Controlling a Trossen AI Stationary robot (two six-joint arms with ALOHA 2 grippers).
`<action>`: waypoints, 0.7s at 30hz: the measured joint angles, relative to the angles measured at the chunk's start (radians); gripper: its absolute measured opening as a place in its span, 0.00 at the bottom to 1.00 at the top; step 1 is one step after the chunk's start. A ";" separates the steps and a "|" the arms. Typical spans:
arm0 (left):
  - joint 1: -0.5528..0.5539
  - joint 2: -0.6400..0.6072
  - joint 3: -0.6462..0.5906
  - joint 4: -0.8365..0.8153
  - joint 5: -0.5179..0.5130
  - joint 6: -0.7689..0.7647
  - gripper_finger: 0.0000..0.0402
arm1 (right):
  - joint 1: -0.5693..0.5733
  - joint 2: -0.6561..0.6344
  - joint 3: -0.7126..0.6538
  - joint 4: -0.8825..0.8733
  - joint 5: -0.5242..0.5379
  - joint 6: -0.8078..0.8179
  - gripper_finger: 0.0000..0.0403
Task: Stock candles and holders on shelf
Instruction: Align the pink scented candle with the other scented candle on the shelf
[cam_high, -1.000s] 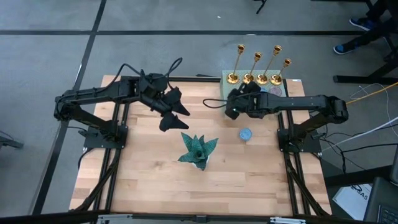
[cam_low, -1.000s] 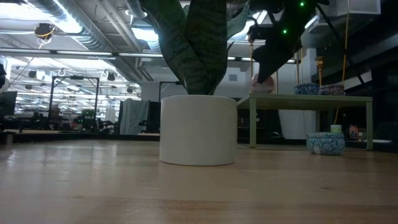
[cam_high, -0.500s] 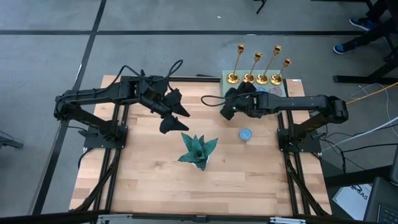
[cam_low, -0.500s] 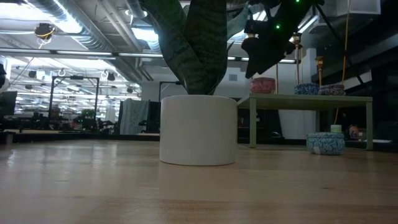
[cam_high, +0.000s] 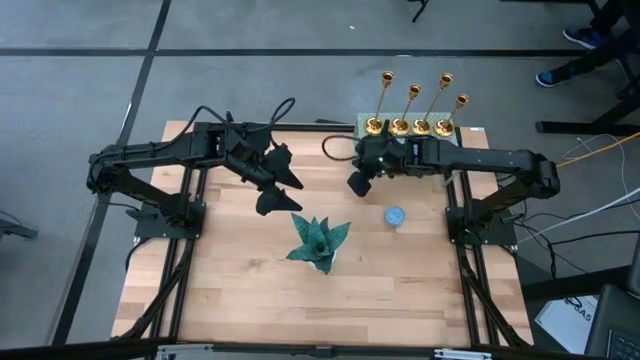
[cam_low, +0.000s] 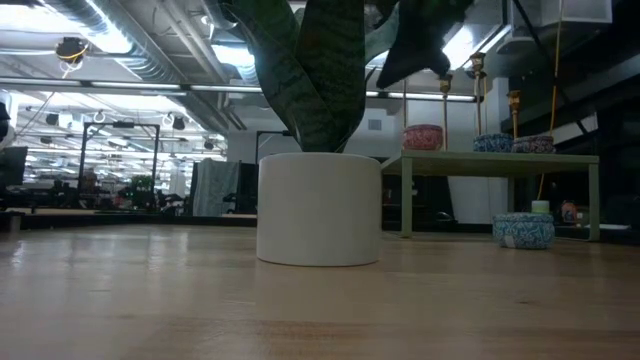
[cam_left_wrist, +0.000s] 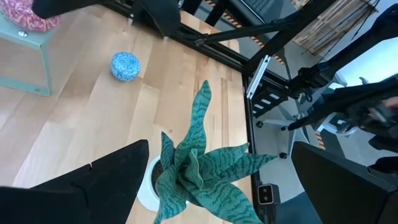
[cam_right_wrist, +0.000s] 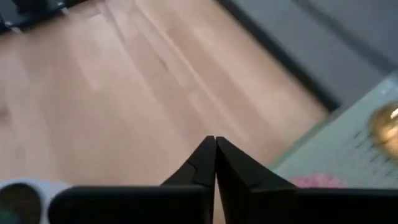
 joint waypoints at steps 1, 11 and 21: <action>0.000 0.000 0.000 0.000 0.000 0.000 0.98 | -0.013 0.000 0.000 -0.011 -0.034 0.031 0.03; 0.002 0.000 0.000 0.000 -0.001 0.001 0.98 | -0.110 0.031 -0.012 -0.083 -0.259 0.153 0.01; 0.002 0.000 0.000 -0.008 -0.004 0.000 0.98 | -0.172 0.034 -0.012 -0.235 -0.201 0.220 0.00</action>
